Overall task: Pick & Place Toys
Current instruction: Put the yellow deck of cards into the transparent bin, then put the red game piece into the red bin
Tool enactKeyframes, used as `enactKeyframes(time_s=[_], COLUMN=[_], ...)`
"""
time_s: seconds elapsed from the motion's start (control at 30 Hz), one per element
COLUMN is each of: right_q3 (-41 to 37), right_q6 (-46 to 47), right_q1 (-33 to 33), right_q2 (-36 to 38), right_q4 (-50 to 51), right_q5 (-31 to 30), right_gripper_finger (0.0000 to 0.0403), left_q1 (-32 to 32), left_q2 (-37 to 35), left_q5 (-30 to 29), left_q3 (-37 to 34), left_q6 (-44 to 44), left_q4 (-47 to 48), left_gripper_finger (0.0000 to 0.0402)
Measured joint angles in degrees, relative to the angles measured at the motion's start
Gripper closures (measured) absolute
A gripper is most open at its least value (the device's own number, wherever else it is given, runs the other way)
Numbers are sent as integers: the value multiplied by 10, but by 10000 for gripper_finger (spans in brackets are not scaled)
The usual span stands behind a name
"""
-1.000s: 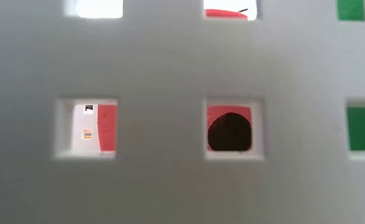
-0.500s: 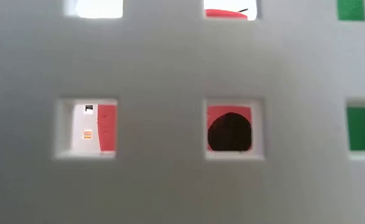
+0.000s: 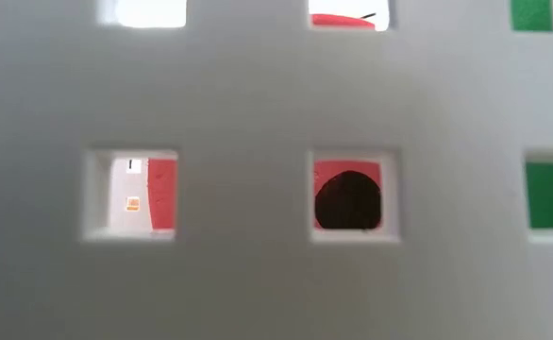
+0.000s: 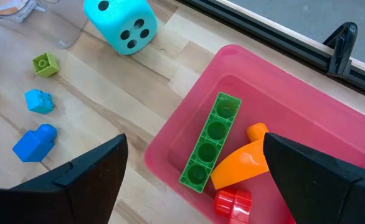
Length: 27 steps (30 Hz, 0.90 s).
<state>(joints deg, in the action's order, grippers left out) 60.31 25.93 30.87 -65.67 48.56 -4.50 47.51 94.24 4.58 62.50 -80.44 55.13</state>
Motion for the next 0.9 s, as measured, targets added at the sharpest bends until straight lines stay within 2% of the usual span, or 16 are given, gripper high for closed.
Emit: enactKeyframes(time_s=[0.17, 0.37, 0.7, 0.9], right_q3=[0, 0, 0, 0], right_q6=[0, 0, 0, 0], right_q1=[0, 0, 0, 0], right_q2=[0, 0, 0, 0], right_q4=[0, 0, 0, 0], right_q5=[0, 0, 0, 0], right_gripper_finger=[37, 37, 37, 37], left_q1=[-1, -25, -163, -244], left_q2=[-75, -169, -229, -229], left_q5=[-3, -1, 7, 14], left_q3=[4, -4, -57, -84], left_q6=[22, 106, 269, 294], left_q4=[22, 36, 69, 98], left_gripper_finger=[12, 12, 12, 12])
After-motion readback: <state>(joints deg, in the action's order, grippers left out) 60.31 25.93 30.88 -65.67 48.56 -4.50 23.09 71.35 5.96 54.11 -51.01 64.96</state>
